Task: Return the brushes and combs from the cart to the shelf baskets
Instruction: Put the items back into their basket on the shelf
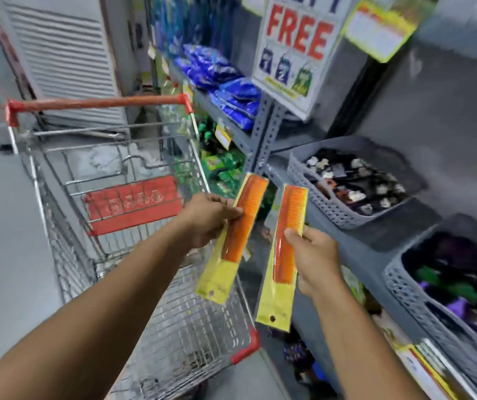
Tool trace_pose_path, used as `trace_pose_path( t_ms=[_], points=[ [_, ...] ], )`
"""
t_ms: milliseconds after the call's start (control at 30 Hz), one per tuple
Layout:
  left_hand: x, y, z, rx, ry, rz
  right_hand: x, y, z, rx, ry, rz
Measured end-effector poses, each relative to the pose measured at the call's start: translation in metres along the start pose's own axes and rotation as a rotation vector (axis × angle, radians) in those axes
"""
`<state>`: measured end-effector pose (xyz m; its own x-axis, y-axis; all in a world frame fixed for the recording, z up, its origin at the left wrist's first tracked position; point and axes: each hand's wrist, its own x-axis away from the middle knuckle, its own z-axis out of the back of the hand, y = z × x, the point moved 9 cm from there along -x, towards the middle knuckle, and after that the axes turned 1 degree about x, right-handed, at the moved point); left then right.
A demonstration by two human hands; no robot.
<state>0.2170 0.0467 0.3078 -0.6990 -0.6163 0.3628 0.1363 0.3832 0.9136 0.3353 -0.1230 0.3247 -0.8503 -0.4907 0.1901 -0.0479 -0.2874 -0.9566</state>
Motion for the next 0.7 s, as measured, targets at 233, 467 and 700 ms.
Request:
trace_pose_path(
  t_ms=[233, 467, 700],
  points=[
    [0.028, 0.035, -0.137, -0.055, -0.214, -0.018, 0.032, -0.025, 0.131, -0.095, 0.17, 0.006],
    [0.066, 0.035, -0.278, -0.118, -0.406, 0.002, 0.081, -0.018, 0.267, -0.16, 0.389, -0.018],
    [0.117, -0.006, -0.406, -0.234, -0.605, 0.079, 0.141, 0.005, 0.384, -0.143, 0.621, -0.046]
  ],
)
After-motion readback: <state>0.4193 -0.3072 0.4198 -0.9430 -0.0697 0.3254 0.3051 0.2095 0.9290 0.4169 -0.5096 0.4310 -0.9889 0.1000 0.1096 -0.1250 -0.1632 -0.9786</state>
